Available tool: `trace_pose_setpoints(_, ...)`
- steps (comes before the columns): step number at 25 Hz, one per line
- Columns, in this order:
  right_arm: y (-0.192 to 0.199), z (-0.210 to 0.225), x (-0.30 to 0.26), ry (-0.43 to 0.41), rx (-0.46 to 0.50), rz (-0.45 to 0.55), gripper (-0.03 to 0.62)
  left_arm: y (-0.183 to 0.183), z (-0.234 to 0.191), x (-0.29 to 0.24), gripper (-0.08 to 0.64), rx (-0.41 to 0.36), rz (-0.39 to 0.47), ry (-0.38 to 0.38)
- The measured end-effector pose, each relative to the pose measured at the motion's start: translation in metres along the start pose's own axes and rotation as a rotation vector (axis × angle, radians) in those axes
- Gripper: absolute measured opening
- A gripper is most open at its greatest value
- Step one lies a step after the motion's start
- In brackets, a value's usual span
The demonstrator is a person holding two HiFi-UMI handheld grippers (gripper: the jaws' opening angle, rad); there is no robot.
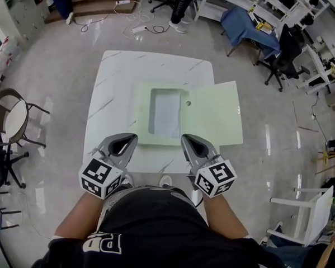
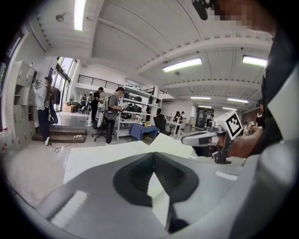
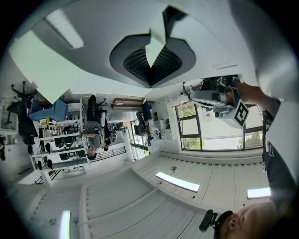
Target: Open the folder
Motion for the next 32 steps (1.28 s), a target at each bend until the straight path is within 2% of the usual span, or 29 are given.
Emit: trace_pose_setpoints(32,0.0058,0.0004,-0.0028,-0.004,-0.002,-0.023,0.000,-0.0063,-0.0036,-0.0051,0.055,-0.017,-0.004,-0.007)
Point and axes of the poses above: the fingertips, and each gripper's own axes: x backward along the fingers, z to its right, y out of its underside, the point moved 6 cm from there along x, backward along the fingers, and after that the axes turned 10 degrees about z, right-handed, at the moved point
